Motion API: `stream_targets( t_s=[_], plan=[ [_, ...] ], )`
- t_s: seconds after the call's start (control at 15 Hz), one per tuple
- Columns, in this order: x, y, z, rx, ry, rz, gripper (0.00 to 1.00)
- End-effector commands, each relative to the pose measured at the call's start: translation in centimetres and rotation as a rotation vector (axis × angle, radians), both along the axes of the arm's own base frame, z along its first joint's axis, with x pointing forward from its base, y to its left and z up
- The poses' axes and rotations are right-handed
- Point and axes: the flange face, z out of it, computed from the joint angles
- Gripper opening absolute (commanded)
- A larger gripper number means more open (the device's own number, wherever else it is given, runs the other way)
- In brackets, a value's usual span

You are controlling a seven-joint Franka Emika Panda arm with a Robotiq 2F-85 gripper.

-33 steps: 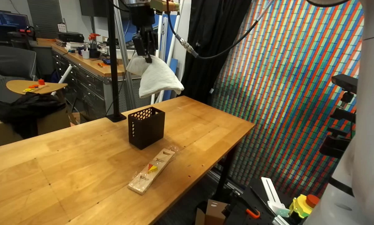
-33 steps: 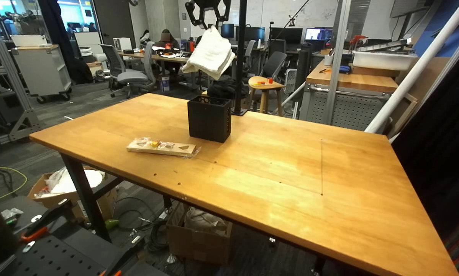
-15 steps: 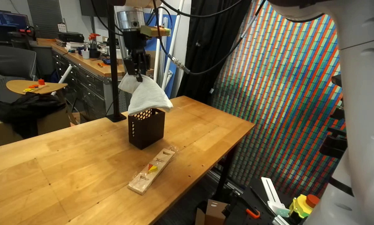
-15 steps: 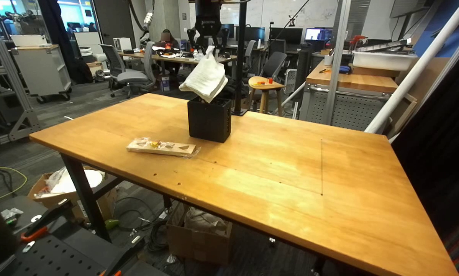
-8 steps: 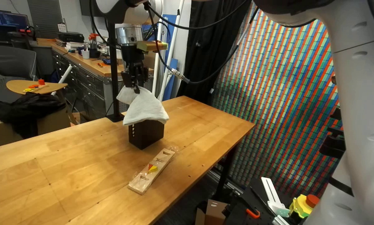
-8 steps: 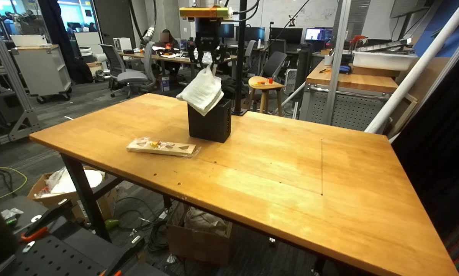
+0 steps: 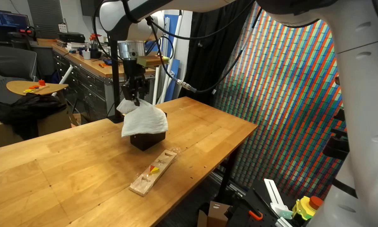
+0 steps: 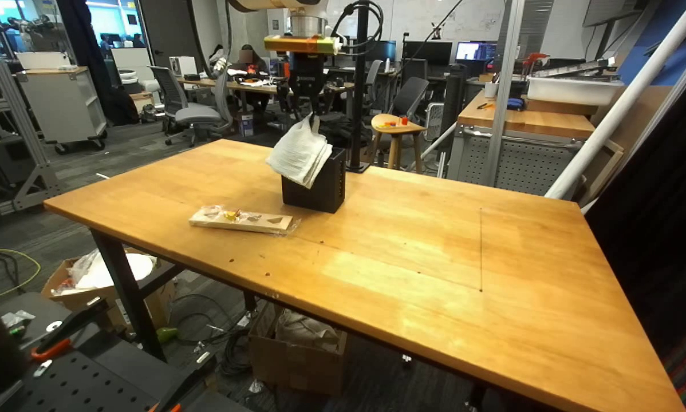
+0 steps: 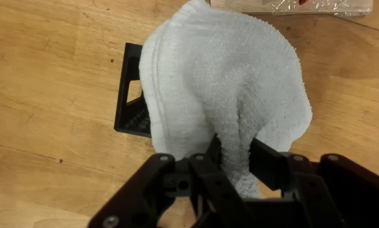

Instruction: Pick the cloth and shove it in the black box

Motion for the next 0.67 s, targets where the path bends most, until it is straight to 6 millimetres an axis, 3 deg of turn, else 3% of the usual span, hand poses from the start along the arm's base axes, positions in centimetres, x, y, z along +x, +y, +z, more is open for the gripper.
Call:
stream_targets(
  t_s=[0.0,0.6],
  plan=[
    [-1.7,-0.4,-0.4,0.013,-0.023,-0.057,0.1],
    [-4.3,-1.0,-3.6,0.047,-0.024,-0.118,0.1]
  ],
)
